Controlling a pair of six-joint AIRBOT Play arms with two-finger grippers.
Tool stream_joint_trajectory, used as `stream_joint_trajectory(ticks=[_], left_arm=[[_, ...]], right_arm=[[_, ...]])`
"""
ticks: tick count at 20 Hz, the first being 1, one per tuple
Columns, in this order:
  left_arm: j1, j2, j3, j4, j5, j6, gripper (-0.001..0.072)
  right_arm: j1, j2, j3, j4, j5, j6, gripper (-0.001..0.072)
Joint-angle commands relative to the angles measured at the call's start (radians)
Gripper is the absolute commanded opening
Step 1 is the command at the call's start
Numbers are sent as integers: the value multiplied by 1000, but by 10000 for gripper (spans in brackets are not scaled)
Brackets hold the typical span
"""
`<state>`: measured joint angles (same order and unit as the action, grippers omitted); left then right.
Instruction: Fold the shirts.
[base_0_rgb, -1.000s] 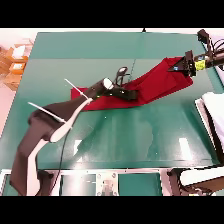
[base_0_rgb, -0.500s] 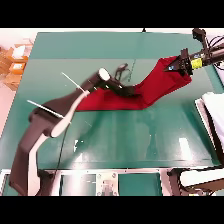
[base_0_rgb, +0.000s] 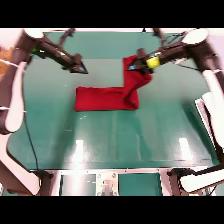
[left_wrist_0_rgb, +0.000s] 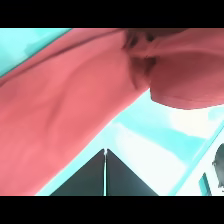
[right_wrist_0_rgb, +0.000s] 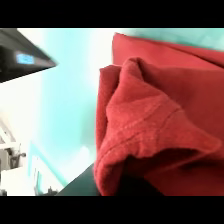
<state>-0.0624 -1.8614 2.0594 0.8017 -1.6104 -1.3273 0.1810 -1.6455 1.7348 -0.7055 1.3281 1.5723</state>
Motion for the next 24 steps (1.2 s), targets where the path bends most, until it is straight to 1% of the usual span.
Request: stream_joint_trajectory(ticks=[1, 2, 3, 4, 5, 6, 7, 9, 11, 13, 14, 15, 17, 20, 21, 24], left_arm=[[121, 53, 3, 6, -92, -1, 22], [137, 53, 2, 6, -104, -1, 22], [146, 53, 2, 6, -103, -1, 22], [151, 53, 2, 6, -103, -1, 22], [151, 53, 2, 11, -104, 0, 22], [151, 53, 2, 10, -111, 0, 22], [151, 53, 2, 9, -117, 0, 22], [151, 53, 2, 9, -121, 0, 22], [151, 53, 2, 10, -129, 0, 22], [151, 53, 2, 9, -127, 0, 22], [151, 53, 2, 10, -127, 0, 22], [151, 53, 2, 10, -128, 0, 22], [151, 53, 2, 10, -128, 0, 22], [150, 53, 0, 9, -127, -8, 22], [150, 53, -5, 8, -126, -8, 22], [150, 52, -24, 8, -121, -7, 22]], right_arm=[[223, -104, 0, 0, -294, 50, 17], [291, -156, 0, 3, -386, 51, 35], [363, -221, 0, 26, -500, 51, 180], [428, -280, 1, 79, -610, 41, 399], [478, -331, 5, 129, -693, 11, 538], [497, -359, 15, 132, -696, -28, 537], [486, -363, 14, 107, -648, -52, 537], [383, -334, 19, 29, -438, -51, 537], [235, -296, 18, -35, -211, -49, 537], [86, -266, 17, -104, -13, -23, 537], [17, -252, 7, -124, 50, -16, 537], [-39, -240, -10, -132, 80, -16, 537], [-131, -227, -61, -145, 83, -13, 537], [-172, -228, -208, -140, -16, -21, 537], [-168, -229, -258, -116, -57, -43, 537], [-129, -246, -369, 48, -154, -152, 537]])
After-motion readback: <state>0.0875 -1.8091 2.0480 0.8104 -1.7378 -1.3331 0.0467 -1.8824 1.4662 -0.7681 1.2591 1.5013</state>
